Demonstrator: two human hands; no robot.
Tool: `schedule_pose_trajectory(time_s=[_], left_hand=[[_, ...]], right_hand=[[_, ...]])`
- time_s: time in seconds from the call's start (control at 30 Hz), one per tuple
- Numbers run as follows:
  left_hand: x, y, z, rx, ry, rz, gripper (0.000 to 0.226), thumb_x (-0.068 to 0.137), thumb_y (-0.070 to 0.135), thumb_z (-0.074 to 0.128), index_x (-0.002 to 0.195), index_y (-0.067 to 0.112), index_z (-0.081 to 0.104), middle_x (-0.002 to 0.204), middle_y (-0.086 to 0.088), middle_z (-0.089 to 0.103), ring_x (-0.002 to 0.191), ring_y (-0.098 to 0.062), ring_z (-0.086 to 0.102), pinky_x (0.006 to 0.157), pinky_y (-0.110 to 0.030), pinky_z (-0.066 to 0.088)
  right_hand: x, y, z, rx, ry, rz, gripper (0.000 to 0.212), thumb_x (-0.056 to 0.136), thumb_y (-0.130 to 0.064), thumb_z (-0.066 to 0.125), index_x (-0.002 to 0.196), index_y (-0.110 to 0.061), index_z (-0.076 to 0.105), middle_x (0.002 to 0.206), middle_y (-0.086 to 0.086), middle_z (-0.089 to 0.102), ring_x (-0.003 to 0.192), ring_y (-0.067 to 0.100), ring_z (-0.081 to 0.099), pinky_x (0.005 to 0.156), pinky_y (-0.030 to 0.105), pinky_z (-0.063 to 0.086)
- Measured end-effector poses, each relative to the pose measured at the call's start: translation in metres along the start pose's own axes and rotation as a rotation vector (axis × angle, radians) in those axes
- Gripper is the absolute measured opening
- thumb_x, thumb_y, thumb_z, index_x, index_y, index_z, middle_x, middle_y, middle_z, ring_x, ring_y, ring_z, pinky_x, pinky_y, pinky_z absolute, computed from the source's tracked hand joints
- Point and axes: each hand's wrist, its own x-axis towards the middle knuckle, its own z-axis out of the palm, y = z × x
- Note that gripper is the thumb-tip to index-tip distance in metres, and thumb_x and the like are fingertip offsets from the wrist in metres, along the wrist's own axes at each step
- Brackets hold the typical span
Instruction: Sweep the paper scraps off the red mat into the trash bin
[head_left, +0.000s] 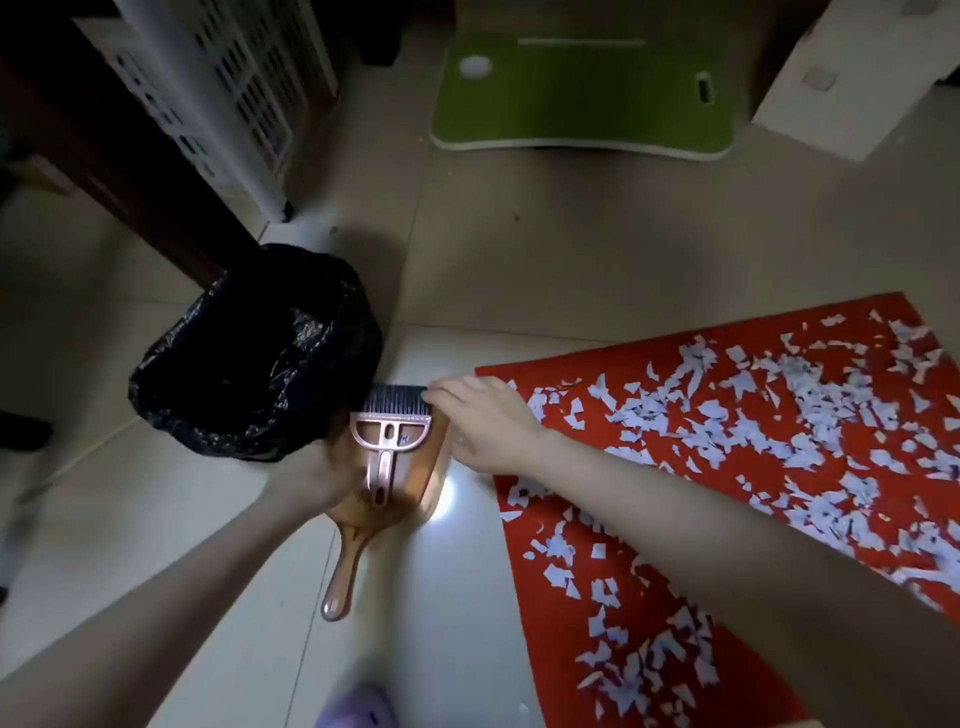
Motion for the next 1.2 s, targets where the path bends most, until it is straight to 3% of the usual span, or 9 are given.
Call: schedule_pose_trajectory(time_s=[0.07, 0.2, 0.3, 0.43, 0.6, 0.73, 0.93, 1.07, 1.2], left_hand=[[-0.005, -0.005, 0.006, -0.125, -0.014, 0.020, 0.041, 0.067, 0.047, 0.063, 0.094, 0.017, 0.058, 0.086, 0.000, 0.059, 0.088, -0.022, 0.057, 0.065, -0.026, 0.038], [-0.002, -0.019, 0.029, -0.177, -0.008, -0.078, 0.054, 0.052, 0.045, 0.057, 0.096, 0.013, 0.054, 0.092, -0.003, 0.059, 0.083, -0.022, 0.054, 0.067, -0.028, 0.038], [0.012, -0.029, 0.049, -0.254, 0.112, -0.248, 0.076, 0.066, 0.042, 0.072, 0.119, -0.003, 0.040, 0.110, -0.015, 0.050, 0.100, -0.033, 0.055, 0.077, -0.034, 0.044], [0.024, -0.034, 0.076, -0.420, 0.217, -0.451, 0.056, 0.082, 0.017, 0.064, 0.123, -0.001, 0.031, 0.126, -0.025, 0.042, 0.107, -0.039, 0.053, 0.079, -0.036, 0.042], [0.030, -0.046, 0.098, -0.715, 0.056, -0.476, 0.037, 0.074, 0.006, 0.052, 0.107, -0.010, 0.056, 0.068, -0.019, 0.063, 0.047, -0.031, 0.064, 0.041, -0.023, 0.038], [0.031, -0.049, 0.099, -0.741, 0.075, -0.417, 0.040, 0.071, 0.004, 0.043, 0.107, -0.009, 0.056, 0.069, -0.020, 0.064, 0.038, -0.029, 0.061, 0.039, -0.022, 0.038], [0.029, -0.052, 0.095, -0.664, 0.141, -0.354, 0.049, 0.062, 0.010, 0.036, 0.105, -0.004, 0.054, 0.083, -0.022, 0.069, 0.036, -0.025, 0.053, 0.038, -0.021, 0.037], [0.018, -0.039, 0.094, -0.614, 0.137, -0.298, 0.037, 0.067, 0.010, 0.039, 0.098, -0.001, 0.056, 0.082, -0.019, 0.070, 0.041, -0.023, 0.050, 0.041, -0.021, 0.037], [0.011, -0.021, 0.086, -0.622, 0.165, -0.242, 0.015, 0.073, 0.007, 0.047, 0.072, 0.000, 0.060, 0.064, -0.015, 0.063, 0.044, -0.023, 0.046, 0.047, -0.023, 0.036]], right_hand=[[0.015, -0.004, 0.019, -0.031, -0.096, 0.004, 0.055, 0.079, -0.026, 0.062, 0.131, -0.015, 0.049, 0.134, 0.002, 0.050, 0.124, 0.023, 0.046, 0.098, 0.038, 0.040], [0.043, -0.023, 0.061, -0.092, -0.266, -0.055, 0.027, 0.084, -0.017, 0.055, 0.111, -0.014, 0.059, 0.116, 0.004, 0.057, 0.110, 0.026, 0.053, 0.083, 0.036, 0.046], [0.057, -0.031, 0.088, -0.103, -0.335, -0.131, 0.022, 0.087, -0.012, 0.051, 0.106, -0.014, 0.062, 0.113, 0.005, 0.060, 0.107, 0.025, 0.056, 0.070, 0.032, 0.043], [0.067, -0.040, 0.117, -0.209, -0.400, -0.242, 0.025, 0.081, -0.017, 0.061, 0.105, -0.021, 0.059, 0.113, -0.001, 0.055, 0.098, 0.024, 0.059, 0.062, 0.030, 0.042], [0.069, -0.051, 0.121, -0.319, -0.442, -0.328, 0.024, 0.092, -0.015, 0.048, 0.114, -0.013, 0.055, 0.125, 0.009, 0.047, 0.098, 0.030, 0.058, 0.053, 0.031, 0.029], [0.069, -0.056, 0.108, -0.245, -0.409, -0.225, 0.022, 0.090, -0.017, 0.052, 0.112, -0.013, 0.054, 0.119, 0.010, 0.048, 0.097, 0.029, 0.057, 0.056, 0.033, 0.034], [0.057, -0.037, 0.064, 0.002, -0.066, -0.288, 0.023, 0.079, 0.000, 0.057, 0.101, -0.005, 0.058, 0.106, 0.011, 0.055, 0.085, 0.031, 0.061, 0.054, 0.037, 0.045], [0.035, -0.023, 0.035, 0.187, 0.261, -0.228, 0.022, 0.079, 0.000, 0.058, 0.099, -0.006, 0.064, 0.097, 0.010, 0.059, 0.078, 0.020, 0.059, 0.055, 0.032, 0.047], [0.011, -0.001, -0.005, 0.399, 0.679, -0.003, 0.017, 0.088, -0.011, 0.061, 0.102, -0.006, 0.069, 0.082, 0.008, 0.064, 0.075, 0.010, 0.057, 0.082, 0.025, 0.047]])
